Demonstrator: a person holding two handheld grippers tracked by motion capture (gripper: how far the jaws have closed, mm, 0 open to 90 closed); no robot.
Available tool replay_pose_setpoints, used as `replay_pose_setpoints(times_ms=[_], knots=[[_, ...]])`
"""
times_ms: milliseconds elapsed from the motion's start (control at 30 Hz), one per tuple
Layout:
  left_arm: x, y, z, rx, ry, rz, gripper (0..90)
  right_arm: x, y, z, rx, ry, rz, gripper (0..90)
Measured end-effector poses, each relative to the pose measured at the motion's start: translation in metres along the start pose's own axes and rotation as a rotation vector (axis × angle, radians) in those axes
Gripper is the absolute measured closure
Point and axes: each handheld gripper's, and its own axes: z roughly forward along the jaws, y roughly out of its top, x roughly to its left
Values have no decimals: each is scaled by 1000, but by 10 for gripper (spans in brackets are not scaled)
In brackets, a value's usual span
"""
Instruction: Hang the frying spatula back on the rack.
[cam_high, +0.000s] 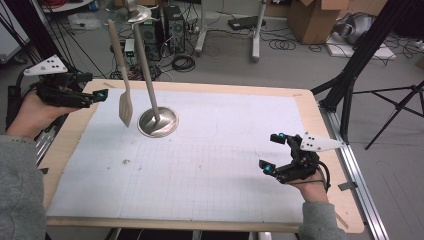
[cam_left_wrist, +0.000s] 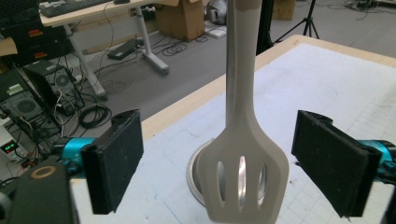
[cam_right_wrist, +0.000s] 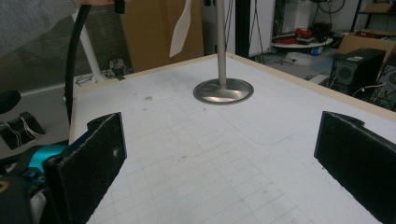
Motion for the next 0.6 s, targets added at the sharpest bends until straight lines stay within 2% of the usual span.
replay_pose_setpoints(times_ms=[233, 400, 467, 500, 600], knots=[[-5, 0, -7, -15, -21, 7, 139, 0, 0, 1, 3, 1, -3, 12], [-12, -4, -9, -23, -12, 27, 140, -1, 0, 3, 6, 5, -9, 12], [-14, -6, -10, -40, -8, 22, 140, -1, 0, 4, 7, 6, -5, 12], [-15, -7, -10, -36, -5, 33, 140, -1, 0, 5, 8, 7, -2, 12], [-19, -11, -11, -41, 3, 27, 140, -1, 0, 6, 13, 10, -7, 12]])
